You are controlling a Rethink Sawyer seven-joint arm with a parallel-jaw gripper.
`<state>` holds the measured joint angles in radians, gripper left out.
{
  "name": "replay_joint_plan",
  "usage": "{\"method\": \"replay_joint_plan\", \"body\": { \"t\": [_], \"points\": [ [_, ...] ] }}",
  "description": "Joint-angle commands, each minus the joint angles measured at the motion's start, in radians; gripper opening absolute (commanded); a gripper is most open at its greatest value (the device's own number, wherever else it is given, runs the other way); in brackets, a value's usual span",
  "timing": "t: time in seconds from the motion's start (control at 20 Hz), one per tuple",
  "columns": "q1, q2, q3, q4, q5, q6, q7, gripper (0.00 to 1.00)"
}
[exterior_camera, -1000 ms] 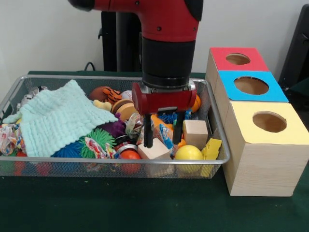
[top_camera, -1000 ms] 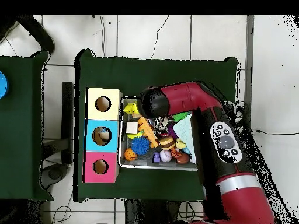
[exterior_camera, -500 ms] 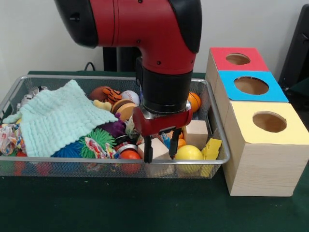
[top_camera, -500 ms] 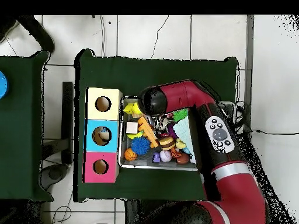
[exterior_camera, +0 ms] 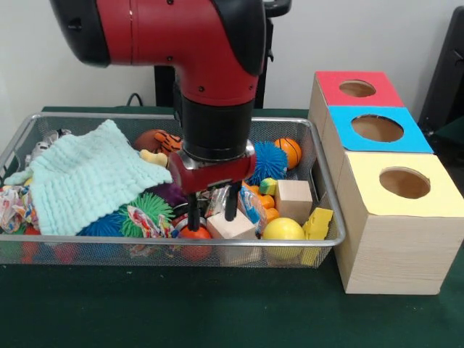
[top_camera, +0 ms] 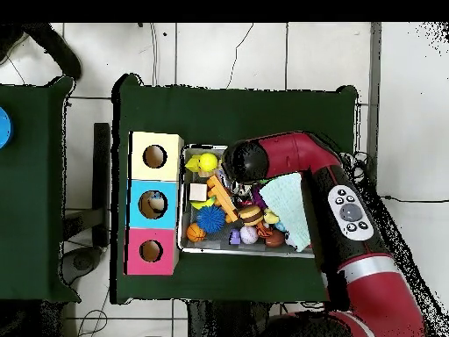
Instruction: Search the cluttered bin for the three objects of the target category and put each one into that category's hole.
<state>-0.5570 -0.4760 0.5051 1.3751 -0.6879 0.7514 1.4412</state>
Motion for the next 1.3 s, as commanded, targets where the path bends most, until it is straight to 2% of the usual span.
{"method": "replay_joint_plan", "body": {
  "t": [0.05, 0.3, 0.85, 1.3],
  "points": [
    [-0.046, -0.115, 0.059, 0.143, -0.001, 0.081, -0.275, 1.00],
    [-0.049, -0.174, 0.073, 0.174, 0.036, 0.135, -0.254, 1.00],
    [-0.076, -0.090, 0.106, 0.226, 0.052, 0.025, -0.172, 1.00],
    [-0.070, -0.067, 0.097, 0.247, 0.026, -0.038, -0.109, 1.00]
  ]
}}
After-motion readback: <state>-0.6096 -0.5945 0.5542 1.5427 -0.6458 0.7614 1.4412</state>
